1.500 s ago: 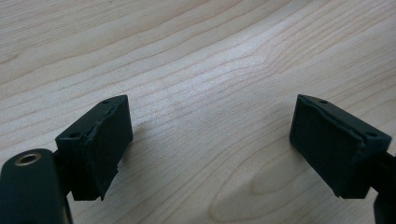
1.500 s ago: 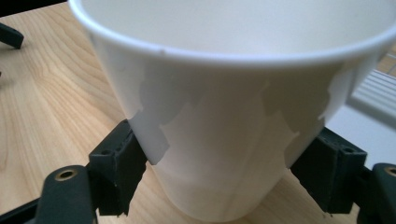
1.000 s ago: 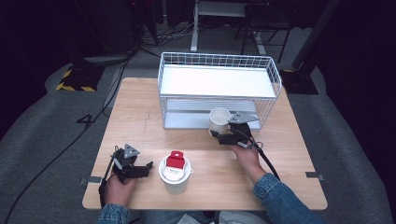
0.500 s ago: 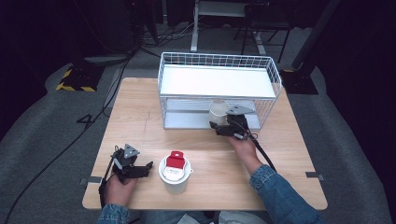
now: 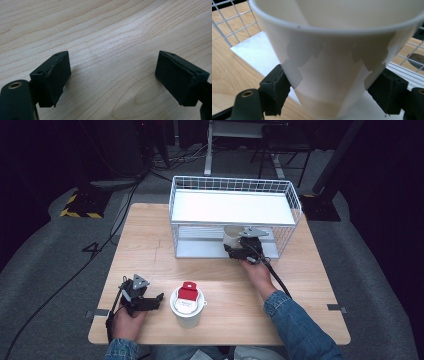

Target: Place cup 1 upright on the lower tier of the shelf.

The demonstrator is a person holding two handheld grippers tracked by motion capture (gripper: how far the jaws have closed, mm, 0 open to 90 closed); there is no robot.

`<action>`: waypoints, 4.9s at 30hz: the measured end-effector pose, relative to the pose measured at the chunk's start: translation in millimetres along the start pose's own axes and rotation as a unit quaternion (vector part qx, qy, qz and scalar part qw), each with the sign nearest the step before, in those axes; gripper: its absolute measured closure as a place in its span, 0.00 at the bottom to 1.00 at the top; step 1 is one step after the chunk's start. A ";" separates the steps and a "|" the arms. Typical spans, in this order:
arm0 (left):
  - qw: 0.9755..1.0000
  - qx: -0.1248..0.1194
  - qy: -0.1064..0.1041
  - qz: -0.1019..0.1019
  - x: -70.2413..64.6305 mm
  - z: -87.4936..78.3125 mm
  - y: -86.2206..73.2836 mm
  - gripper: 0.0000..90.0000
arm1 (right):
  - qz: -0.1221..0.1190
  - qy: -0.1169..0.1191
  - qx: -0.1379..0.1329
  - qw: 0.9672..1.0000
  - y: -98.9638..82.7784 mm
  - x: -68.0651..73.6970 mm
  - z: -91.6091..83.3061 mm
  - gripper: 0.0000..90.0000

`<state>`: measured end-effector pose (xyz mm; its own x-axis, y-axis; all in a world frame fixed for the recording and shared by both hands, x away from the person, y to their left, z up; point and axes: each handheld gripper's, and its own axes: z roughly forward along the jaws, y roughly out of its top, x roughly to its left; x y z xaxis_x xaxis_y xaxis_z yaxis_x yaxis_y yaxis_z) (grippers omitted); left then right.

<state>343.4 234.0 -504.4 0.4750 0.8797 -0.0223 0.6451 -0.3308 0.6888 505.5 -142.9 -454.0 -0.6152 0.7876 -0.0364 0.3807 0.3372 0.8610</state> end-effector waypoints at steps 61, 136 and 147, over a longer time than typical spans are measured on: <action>1.000 -0.002 0.001 -0.001 0.0 0.4 0.1 0.15 | 0.013 0.010 0.017 1.000 -11.5 -8.1 0.0 0.00; 1.000 -0.003 0.003 -0.007 -4.0 -1.4 -2.2 0.16 | 0.016 0.019 0.077 0.997 -161.9 -57.8 -196.6 0.01; 1.000 -0.003 0.003 -0.007 -4.0 -1.4 -2.2 0.16 | 0.010 0.011 0.123 0.992 -171.5 -56.9 -184.9 0.00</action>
<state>339.3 231.7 -504.8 0.4623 0.8863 -0.0272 0.6478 -0.3166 0.6928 347.6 -340.9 -505.9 -0.6189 0.7854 -0.0072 0.5490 0.4391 0.7112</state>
